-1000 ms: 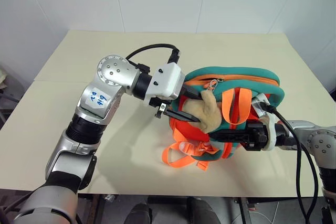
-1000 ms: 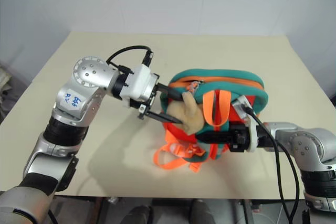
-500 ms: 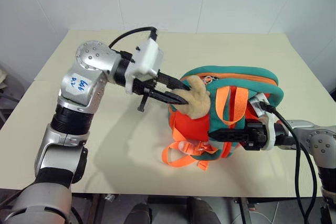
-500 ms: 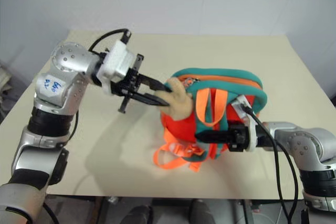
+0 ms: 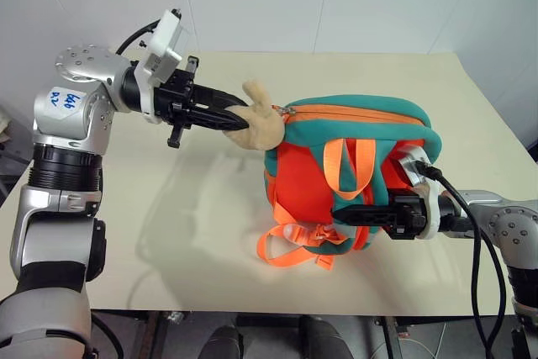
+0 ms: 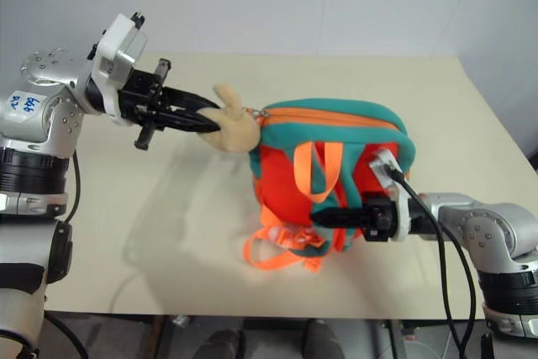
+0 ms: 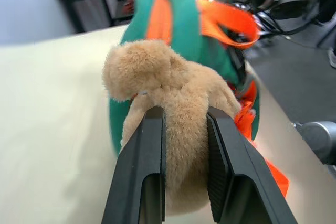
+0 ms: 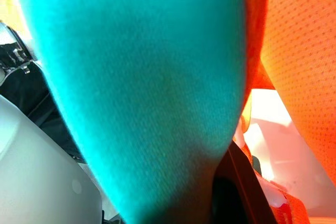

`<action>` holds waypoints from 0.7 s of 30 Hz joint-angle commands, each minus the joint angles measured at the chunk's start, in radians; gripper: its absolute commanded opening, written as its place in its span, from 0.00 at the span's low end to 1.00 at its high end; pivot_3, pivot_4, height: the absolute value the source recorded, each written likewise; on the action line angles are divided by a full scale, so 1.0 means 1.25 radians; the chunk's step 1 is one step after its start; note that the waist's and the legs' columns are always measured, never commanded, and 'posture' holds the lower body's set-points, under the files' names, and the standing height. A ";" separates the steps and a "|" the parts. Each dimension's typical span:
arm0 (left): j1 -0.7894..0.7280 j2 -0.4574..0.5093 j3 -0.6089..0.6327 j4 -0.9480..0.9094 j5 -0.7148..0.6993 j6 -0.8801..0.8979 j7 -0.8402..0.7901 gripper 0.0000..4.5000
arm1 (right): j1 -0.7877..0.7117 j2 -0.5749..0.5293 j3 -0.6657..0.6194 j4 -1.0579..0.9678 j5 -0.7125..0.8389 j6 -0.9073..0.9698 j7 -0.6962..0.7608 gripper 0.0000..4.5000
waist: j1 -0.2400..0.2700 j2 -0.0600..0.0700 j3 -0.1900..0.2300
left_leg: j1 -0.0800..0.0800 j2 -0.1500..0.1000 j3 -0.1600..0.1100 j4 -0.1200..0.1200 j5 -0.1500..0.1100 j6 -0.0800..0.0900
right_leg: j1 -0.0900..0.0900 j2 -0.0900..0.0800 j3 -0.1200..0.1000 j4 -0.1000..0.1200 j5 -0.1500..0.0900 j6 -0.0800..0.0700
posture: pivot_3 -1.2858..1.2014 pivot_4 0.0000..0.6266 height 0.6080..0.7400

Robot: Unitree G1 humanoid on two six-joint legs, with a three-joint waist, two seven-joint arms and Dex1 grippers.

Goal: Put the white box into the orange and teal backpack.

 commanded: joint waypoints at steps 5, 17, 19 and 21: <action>0.018 0.020 -0.014 0.176 0.095 -0.102 -0.020 0.16 | 0.017 -0.003 -0.025 -0.022 0.022 0.006 -0.012 0.12 | -0.001 0.000 0.000 | 0.000 0.000 0.000 0.000 0.000 0.000 | 0.000 0.000 0.000 0.001 0.000 0.000 | 0.52 0.24 1.00; 0.070 -0.124 -0.091 0.408 0.257 -0.369 0.047 0.16 | 0.042 -0.002 -0.046 -0.050 0.060 0.013 -0.053 0.12 | 0.002 0.000 0.000 | 0.000 0.000 0.000 0.000 0.000 0.000 | 0.000 0.000 0.000 0.001 0.000 0.000 | 0.52 0.24 1.00; 0.077 -0.154 -0.096 0.431 0.274 -0.405 0.060 0.16 | 0.043 -0.001 -0.048 -0.054 0.068 0.014 -0.061 0.12 | 0.001 0.000 0.000 | 0.000 0.000 0.000 0.000 0.000 0.000 | 0.000 0.000 0.000 0.001 0.000 0.000 | 0.52 0.24 1.00; 0.082 -0.187 -0.093 0.446 0.282 -0.423 0.079 0.16 | 0.043 -0.001 -0.049 -0.055 0.073 0.015 -0.066 0.12 | 0.003 0.000 0.000 | 0.000 0.000 0.000 0.000 0.000 0.000 | 0.000 0.000 0.000 0.001 0.000 0.000 | 0.52 0.24 1.00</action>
